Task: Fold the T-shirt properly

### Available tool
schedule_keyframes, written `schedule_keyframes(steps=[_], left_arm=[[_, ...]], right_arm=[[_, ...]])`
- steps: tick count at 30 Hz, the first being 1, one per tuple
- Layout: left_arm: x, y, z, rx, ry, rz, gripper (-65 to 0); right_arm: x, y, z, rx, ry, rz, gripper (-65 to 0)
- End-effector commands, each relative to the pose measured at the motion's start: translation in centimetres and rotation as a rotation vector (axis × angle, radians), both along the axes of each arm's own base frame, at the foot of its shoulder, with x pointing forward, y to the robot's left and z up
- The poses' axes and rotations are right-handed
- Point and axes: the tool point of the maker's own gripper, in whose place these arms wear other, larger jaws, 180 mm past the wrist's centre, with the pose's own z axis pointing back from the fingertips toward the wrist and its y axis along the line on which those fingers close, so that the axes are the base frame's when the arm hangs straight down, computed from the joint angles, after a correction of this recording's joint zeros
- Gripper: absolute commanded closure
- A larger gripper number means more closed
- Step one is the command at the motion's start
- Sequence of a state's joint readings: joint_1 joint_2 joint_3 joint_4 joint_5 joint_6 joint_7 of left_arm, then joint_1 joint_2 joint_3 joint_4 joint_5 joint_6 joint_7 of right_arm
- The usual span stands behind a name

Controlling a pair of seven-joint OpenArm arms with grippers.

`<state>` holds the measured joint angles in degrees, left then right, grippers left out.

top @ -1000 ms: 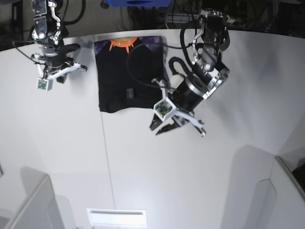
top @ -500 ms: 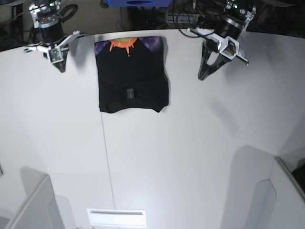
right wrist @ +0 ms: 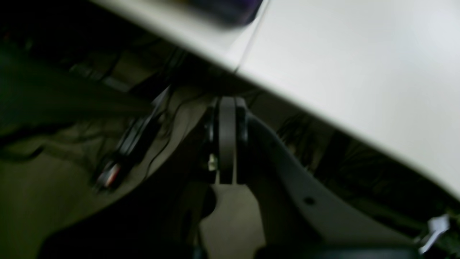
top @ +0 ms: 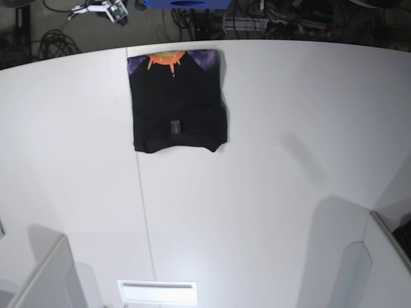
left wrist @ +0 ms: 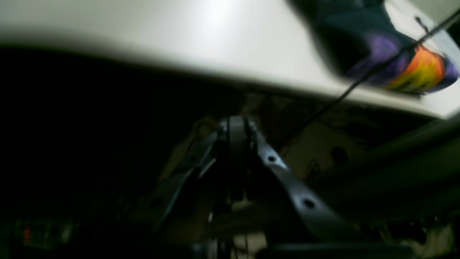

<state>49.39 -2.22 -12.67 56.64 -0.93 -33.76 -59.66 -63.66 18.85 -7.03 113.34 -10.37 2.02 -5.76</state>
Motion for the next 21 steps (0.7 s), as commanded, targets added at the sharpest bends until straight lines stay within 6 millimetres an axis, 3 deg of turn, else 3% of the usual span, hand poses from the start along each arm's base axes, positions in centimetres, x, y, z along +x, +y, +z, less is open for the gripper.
schedule_keyframes(steps=[1,5,10,15,18,21], left_arm=[[-1.2,0.6,0.1,-0.005,0.0,0.035,0.0],[-4.2,1.0,-3.0,-0.009,0.101,0.073,0.0],[-6.5,-1.1,-7.7,-0.035,0.278,0.012,0.0],[-5.6,-2.4,-11.4,0.055,0.377,-0.096,0.0],[-4.8,-3.8,-13.1,0.075,0.435,-0.184,0.0],[-4.6,-4.8,-15.3,0.104,0.549,-0.297,0.0]], right_arm=[[-1.2,0.7,-0.1,0.012,0.033,0.005,0.0],[-6.5,2.4,-3.0,0.002,0.25,0.033,0.0],[-14.0,4.5,-8.3,-0.009,0.484,0.099,0.0],[-18.3,5.2,-14.4,-0.061,0.661,0.071,0.0],[-20.2,6.2,-16.9,-0.029,0.727,0.011,0.0],[-21.4,6.0,-18.9,0.038,0.758,-0.114,0.0]])
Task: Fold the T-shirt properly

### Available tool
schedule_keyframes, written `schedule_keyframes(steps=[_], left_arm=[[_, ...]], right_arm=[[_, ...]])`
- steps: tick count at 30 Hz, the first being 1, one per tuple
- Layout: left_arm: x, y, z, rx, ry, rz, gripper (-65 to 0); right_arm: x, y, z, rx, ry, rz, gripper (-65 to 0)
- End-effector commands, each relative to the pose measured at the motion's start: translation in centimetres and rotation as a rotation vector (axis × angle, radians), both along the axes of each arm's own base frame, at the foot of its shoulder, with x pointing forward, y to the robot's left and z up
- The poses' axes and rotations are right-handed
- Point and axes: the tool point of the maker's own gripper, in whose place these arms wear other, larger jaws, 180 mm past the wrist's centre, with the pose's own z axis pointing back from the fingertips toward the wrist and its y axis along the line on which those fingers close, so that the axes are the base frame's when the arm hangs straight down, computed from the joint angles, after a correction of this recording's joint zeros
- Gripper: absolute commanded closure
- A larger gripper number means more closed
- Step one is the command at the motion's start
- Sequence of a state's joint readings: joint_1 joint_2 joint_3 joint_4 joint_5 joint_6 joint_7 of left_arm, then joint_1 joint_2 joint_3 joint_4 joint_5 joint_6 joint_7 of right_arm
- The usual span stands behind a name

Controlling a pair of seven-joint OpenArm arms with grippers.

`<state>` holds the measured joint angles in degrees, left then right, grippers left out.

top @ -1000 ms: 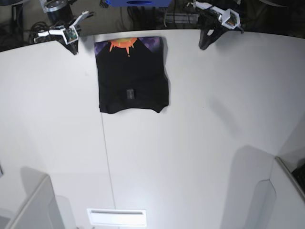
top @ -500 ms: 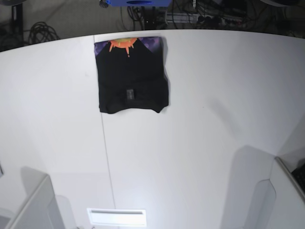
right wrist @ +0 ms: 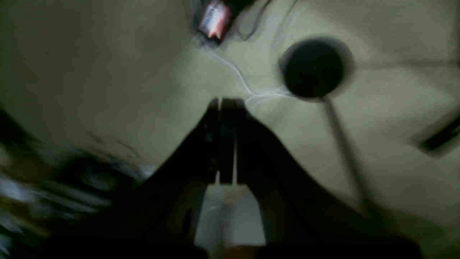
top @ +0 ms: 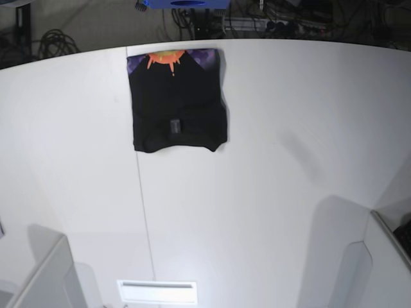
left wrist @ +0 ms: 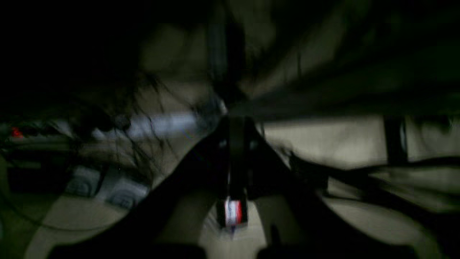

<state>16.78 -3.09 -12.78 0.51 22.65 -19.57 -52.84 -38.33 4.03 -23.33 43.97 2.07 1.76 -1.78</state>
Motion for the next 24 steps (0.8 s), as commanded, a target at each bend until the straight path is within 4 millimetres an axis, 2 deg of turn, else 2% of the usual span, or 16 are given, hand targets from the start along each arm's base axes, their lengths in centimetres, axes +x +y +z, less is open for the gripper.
schedule_keyframes(steps=[1,3,5,8,13,15,18,24], left_arm=[[-1.2,0.1,-0.5,0.009,0.058,-0.024,0.0],[-0.8,1.1,-1.9,0.052,0.143,-0.093,0.0],[-0.3,1.6,-2.9,0.089,0.201,-0.14,0.0],[1.3,2.0,-3.6,0.123,0.221,-0.157,0.0],[2.0,2.1,-3.7,0.126,0.217,-0.156,0.0],[2.3,2.2,-3.7,0.128,0.212,-0.137,0.0],[3.8,2.3,-3.5,0.141,0.161,-0.142,0.0],[3.9,2.4,-3.5,0.145,0.154,-0.143,0.0]], right_arm=[[-1.6,-1.3,-0.3,-0.021,0.032,-0.031,0.0],[-1.4,-2.7,-1.9,-0.058,0.041,-0.129,0.0],[-0.8,-5.2,-3.2,-0.121,0.032,-0.198,0.0],[1.4,-8.0,-4.1,-0.182,-0.056,-0.271,0.0],[3.9,-9.6,-4.3,-0.196,-0.138,-0.284,0.0],[4.2,-9.6,-4.4,-0.2,-0.143,-0.3,0.0],[5.1,-9.7,-4.5,-0.21,-0.166,-0.363,0.0],[5.4,-10.2,-4.4,-0.217,-0.177,-0.368,0.0]])
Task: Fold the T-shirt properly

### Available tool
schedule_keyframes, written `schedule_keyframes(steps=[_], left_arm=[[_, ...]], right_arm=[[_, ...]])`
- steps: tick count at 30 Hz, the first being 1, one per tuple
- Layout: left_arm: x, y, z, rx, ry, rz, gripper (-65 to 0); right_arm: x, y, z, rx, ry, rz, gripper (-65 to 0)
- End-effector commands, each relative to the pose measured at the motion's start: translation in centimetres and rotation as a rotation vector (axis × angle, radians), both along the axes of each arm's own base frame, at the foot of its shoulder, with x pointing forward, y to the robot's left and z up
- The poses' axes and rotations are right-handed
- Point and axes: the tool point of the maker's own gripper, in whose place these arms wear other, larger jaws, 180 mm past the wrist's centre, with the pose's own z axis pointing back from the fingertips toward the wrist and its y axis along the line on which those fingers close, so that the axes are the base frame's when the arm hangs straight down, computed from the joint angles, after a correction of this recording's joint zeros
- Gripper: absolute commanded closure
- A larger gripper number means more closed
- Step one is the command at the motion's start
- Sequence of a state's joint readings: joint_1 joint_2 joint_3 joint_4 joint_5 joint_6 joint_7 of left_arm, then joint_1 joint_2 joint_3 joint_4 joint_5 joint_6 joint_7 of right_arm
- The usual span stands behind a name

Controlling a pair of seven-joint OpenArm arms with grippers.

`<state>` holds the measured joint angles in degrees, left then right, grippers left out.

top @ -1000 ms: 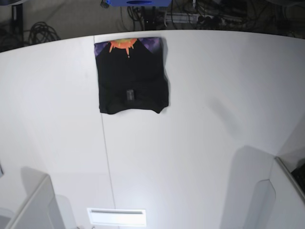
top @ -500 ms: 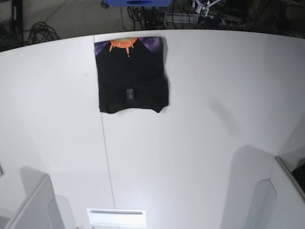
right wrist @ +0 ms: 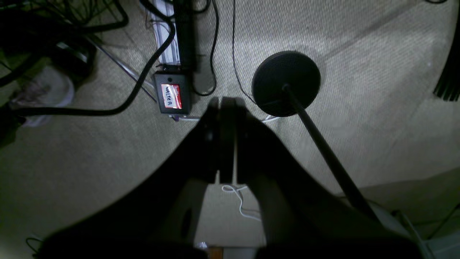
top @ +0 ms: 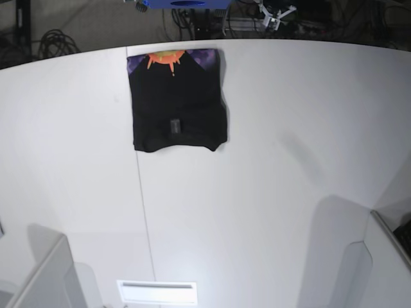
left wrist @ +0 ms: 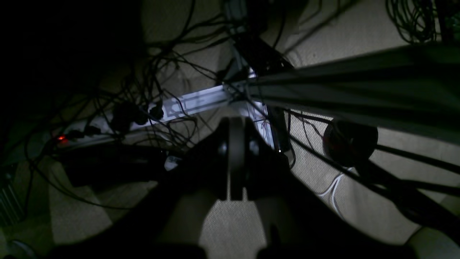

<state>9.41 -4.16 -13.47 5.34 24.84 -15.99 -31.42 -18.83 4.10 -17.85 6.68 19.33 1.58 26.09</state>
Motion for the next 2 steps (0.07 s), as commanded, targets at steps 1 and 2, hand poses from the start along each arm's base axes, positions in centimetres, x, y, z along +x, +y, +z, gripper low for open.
schedule_keyframes(steps=[1,2], left_arm=[[-0.99,0.04,0.01,-0.002,0.017,0.001,0.0],[-0.99,0.04,0.01,-0.002,0.017,0.001,0.0]], right_arm=[[-1.24,-0.86,0.27,-0.013,0.019,0.001,0.0],[-1.12,-0.84,0.25,-0.013,0.017,0.002,0.0]])
